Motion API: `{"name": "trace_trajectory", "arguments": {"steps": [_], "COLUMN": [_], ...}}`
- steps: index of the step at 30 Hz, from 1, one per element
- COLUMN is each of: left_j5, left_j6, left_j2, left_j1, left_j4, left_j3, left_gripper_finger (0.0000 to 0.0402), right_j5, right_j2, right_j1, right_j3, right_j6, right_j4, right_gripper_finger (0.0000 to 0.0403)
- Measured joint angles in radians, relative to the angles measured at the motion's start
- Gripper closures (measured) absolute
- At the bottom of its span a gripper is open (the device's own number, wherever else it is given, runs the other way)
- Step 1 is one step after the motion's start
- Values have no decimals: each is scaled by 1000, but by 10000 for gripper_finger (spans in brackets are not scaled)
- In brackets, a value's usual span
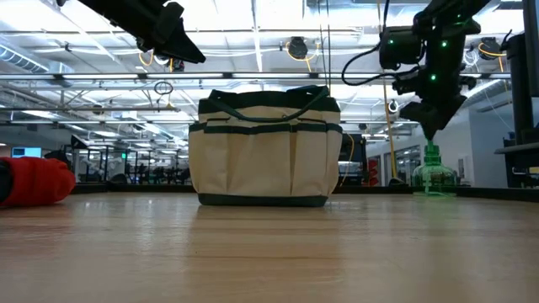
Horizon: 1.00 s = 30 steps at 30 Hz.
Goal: Pick & Place Garden tools in Gardening bag
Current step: Put the green spray bottle into the gardening bag
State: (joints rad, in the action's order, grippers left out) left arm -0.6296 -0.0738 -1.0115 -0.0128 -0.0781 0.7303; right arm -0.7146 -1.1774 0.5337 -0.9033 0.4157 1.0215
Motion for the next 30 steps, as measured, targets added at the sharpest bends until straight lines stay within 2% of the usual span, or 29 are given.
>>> {"name": "trace_trajectory", "arguments": {"steps": [4, 9, 19, 24, 30], "left_j5": [0, 0, 0, 0, 0], "left_j6": [0, -2, -8, -9, -9], "left_j2": [0, 0, 0, 0, -1], "left_j1": [0, 0, 0, 0, 0], "left_j4": [0, -1, -1, -1, -1], "left_j3": [0, 0, 0, 0, 0], "left_gripper_finger": [250, 250, 250, 250, 250], "right_j5": [78, 85, 7, -66, -68], "right_j2": [0, 0, 0, 0, 0], "right_j1": [11, 11, 13, 27, 55], "right_j3": [24, 69, 184, 191, 191], "right_j6": [5, 160, 202, 202, 202], "right_j4": [-93, -165, -360, -368, -385], "right_gripper_finger": [175, 172, 186, 187, 212]}}
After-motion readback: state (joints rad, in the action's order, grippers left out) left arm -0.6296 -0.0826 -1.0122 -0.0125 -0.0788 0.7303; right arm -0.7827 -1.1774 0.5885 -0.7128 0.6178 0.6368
